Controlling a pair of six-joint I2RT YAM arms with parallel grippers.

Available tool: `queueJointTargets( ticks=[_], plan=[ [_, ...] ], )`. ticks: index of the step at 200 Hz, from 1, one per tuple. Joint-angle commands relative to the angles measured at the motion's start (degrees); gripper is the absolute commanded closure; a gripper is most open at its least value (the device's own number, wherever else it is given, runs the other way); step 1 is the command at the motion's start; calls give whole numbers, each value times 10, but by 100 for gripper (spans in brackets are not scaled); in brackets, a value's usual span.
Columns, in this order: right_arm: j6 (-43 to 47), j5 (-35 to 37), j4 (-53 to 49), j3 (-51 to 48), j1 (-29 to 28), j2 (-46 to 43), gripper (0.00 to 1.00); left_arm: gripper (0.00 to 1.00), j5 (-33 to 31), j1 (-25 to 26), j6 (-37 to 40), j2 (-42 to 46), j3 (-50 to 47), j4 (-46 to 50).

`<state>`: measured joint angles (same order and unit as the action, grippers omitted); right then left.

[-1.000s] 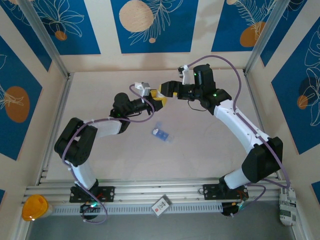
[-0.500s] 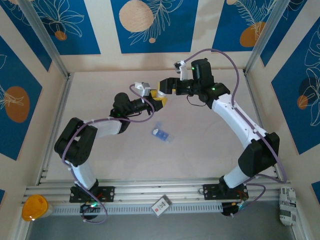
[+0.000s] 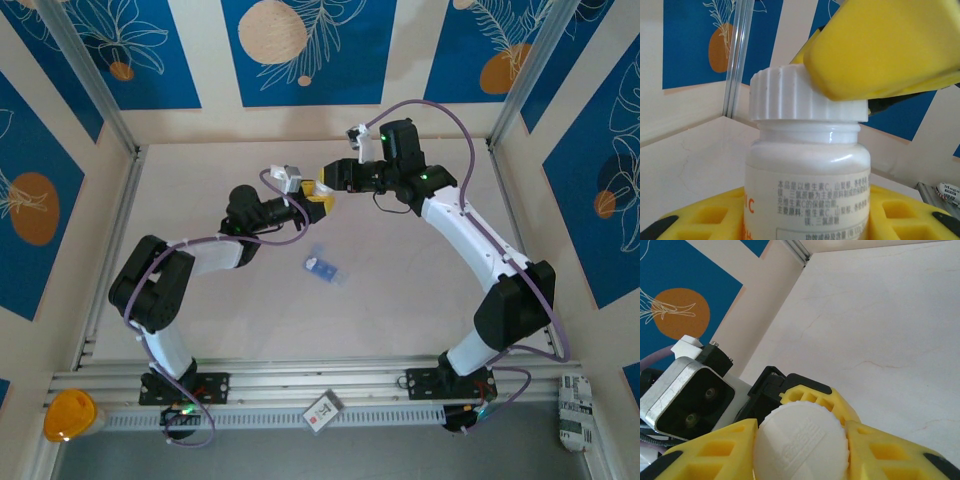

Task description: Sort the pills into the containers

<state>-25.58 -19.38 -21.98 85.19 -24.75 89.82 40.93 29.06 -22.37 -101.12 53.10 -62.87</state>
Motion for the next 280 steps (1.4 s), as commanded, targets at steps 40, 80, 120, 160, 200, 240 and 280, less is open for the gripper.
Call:
queueJointTargets(
  ticks=[40,80,120,160,200,240,280],
  plan=[
    [-32,75,14,-26,-29,-1,62,100,-39,21,62,31,26,26],
    [-114,185,50,-70,-67,-3,62,100,-137,65,125,40,24,25],
    [-164,243,73,-93,-91,-2,62,100,-194,102,143,14,30,-5],
    [-146,244,45,-74,-84,-4,60,100,-198,101,135,-4,31,-15],
    [-135,216,19,-37,-57,-11,47,100,-188,92,126,-10,28,-13],
    [-133,186,12,-21,-34,-43,32,100,-181,79,103,-19,12,-36],
    [-122,148,14,-34,-21,-77,18,100,-160,64,89,-22,2,-50]
  ],
)
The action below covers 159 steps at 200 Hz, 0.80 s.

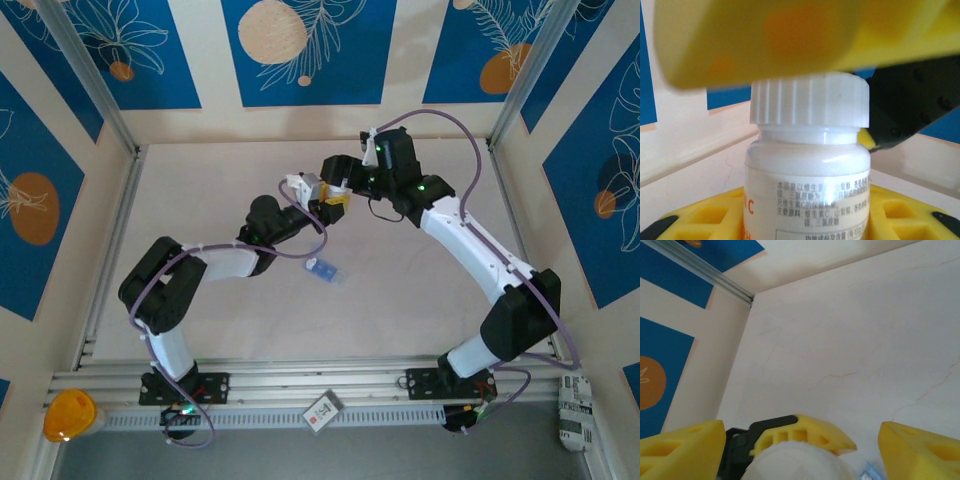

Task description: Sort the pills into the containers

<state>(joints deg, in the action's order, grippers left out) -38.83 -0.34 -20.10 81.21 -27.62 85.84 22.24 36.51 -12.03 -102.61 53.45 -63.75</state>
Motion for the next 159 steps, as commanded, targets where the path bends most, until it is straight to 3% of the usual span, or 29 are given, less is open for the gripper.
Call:
queueJointTargets(
  ticks=[1,52,88,121,159],
  plan=[
    [12,-43,-5,6,8,-38,17,100,27,-11,-14,-7,-2,-41],
    [85,-92,14,-15,57,-56,17,100,116,-46,-58,-8,-2,-58],
    [171,-219,51,-19,96,-39,17,100,207,-74,-137,-27,14,-107],
    [189,-269,49,-2,97,-15,17,100,239,-86,-181,-37,19,-135],
    [205,-271,31,21,72,16,17,100,257,-88,-199,-40,26,-140]
  ],
)
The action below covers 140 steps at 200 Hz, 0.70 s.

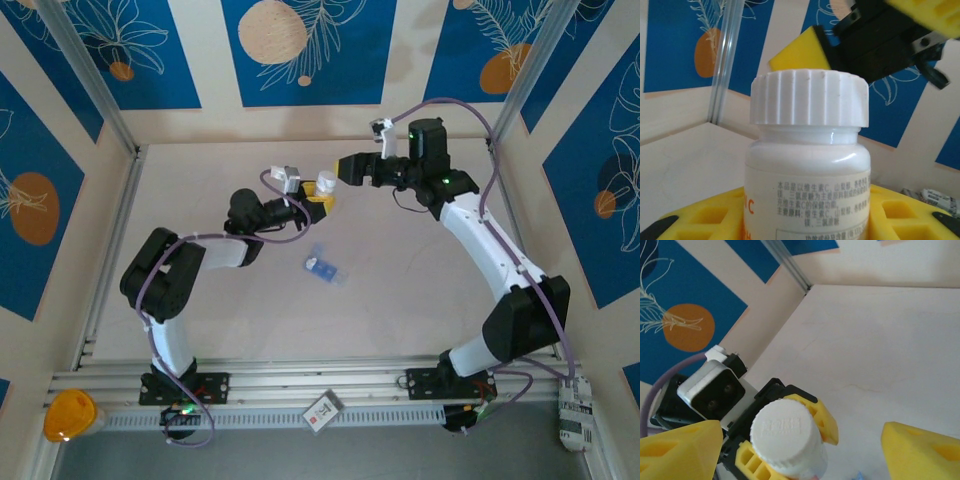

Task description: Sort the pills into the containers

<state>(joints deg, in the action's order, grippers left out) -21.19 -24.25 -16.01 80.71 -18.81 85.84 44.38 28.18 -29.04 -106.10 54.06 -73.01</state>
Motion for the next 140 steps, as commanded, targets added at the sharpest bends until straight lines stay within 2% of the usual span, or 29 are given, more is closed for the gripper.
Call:
queueJointTargets(
  ticks=[1,49,73,105,140],
  plan=[
    [28,-32,-9,26,-17,16,18,100,36,-5,-29,-5,20,-47],
    [27,-29,-5,30,-32,32,26,100,41,-5,-39,-5,22,-54],
    [23,-28,-5,30,-32,34,36,100,42,-5,-41,-4,21,-55],
    [20,-32,-9,31,-33,37,53,100,44,-5,-45,-5,24,-57],
    [14,-11,-14,24,-44,39,59,100,38,-5,-43,0,31,-48]
  ],
)
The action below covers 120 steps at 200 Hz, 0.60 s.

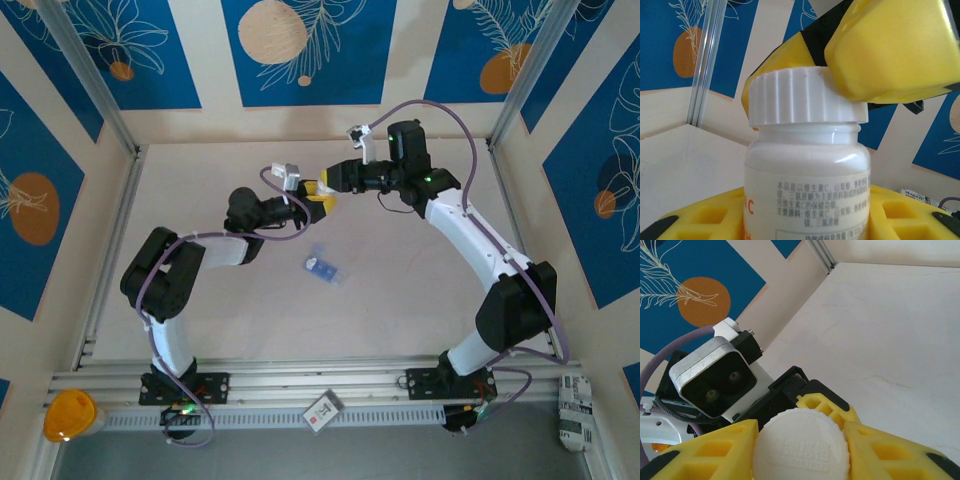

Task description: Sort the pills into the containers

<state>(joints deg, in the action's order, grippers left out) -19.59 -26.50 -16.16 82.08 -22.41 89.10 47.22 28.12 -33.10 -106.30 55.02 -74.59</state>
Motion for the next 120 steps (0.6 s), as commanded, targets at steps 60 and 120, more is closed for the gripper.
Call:
queueJointTargets(
  ticks=[60,120],
  plan=[
    [-36,103,-10,-15,-45,16,62,100,-57,7,78,52,19,55],
    [-151,254,24,-56,-99,24,62,100,-202,61,219,104,-10,119]
  ],
)
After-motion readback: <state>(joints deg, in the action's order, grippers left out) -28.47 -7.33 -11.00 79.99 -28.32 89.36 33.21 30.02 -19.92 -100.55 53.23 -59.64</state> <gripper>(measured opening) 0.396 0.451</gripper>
